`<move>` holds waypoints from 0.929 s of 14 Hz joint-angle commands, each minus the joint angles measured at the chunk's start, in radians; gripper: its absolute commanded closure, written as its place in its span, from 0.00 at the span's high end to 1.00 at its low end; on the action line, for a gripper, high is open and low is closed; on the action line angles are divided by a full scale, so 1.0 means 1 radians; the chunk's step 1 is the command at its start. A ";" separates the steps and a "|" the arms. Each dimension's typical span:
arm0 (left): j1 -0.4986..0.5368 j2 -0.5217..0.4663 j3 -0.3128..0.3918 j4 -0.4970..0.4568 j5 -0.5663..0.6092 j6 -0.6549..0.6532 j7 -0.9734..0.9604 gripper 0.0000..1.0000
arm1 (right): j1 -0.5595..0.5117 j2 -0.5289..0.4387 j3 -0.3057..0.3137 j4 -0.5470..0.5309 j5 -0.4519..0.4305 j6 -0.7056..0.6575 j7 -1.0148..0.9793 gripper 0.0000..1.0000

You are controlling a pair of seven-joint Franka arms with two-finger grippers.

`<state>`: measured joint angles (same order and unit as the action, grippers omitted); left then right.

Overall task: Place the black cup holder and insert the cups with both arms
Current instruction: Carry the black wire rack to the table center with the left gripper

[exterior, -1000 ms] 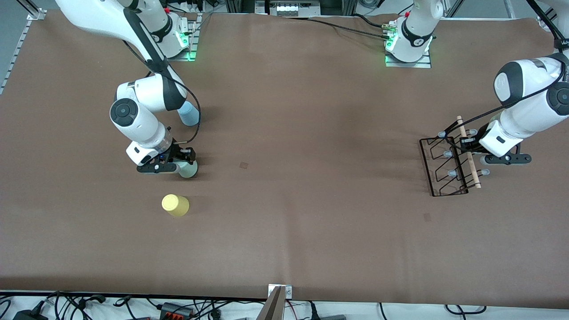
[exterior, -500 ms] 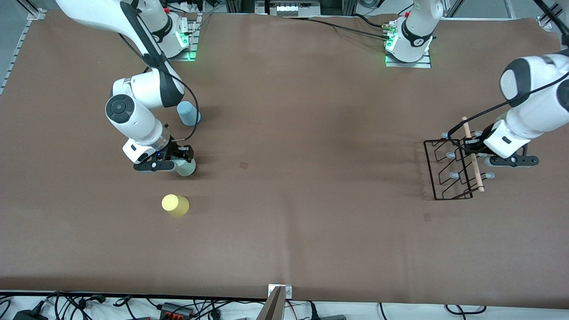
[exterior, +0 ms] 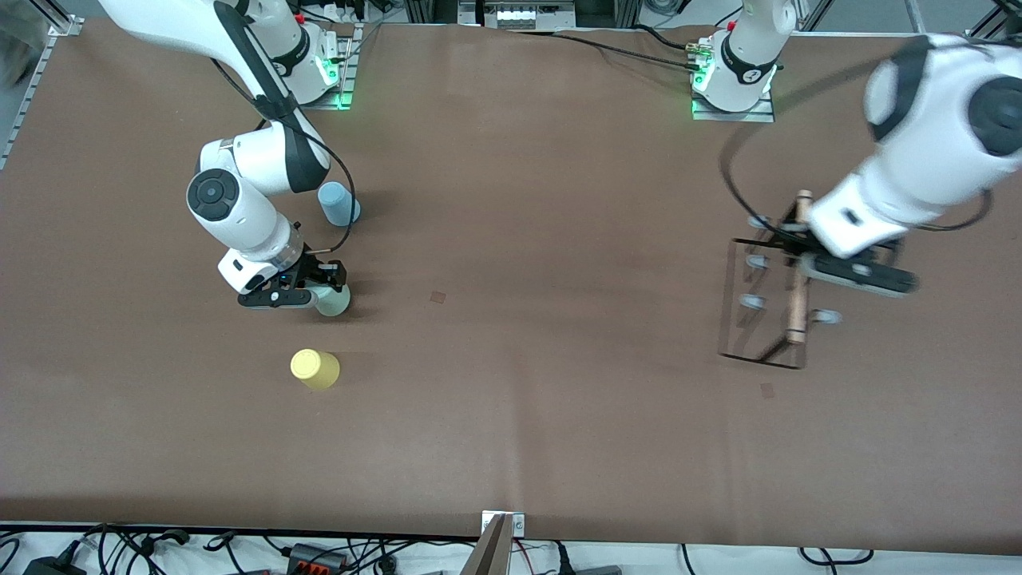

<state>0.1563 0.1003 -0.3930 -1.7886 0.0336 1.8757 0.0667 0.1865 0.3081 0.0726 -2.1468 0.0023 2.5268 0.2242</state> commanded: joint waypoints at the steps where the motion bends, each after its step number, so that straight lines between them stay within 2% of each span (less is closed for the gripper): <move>1: 0.005 0.048 -0.122 0.061 0.000 -0.029 -0.089 0.01 | -0.009 -0.038 -0.013 -0.007 -0.004 -0.019 -0.029 0.07; 3: -0.035 0.102 -0.181 0.118 -0.001 -0.029 -0.232 0.01 | -0.009 -0.050 -0.017 -0.007 -0.004 -0.023 -0.032 0.07; 7: -0.226 0.235 -0.179 0.221 0.012 -0.020 -0.609 0.01 | -0.012 -0.058 -0.020 -0.005 -0.004 -0.039 -0.040 0.07; 11: -0.314 0.332 -0.173 0.285 0.012 -0.009 -0.686 0.01 | -0.012 -0.058 -0.025 0.004 -0.005 -0.039 -0.040 0.08; 13: -0.336 0.343 -0.173 0.279 0.012 0.067 -0.697 0.01 | -0.012 -0.058 -0.025 0.004 -0.005 -0.039 -0.040 0.08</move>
<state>-0.1639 0.4195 -0.5685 -1.5596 0.0337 1.9169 -0.6096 0.1788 0.2660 0.0483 -2.1431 0.0020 2.5018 0.1993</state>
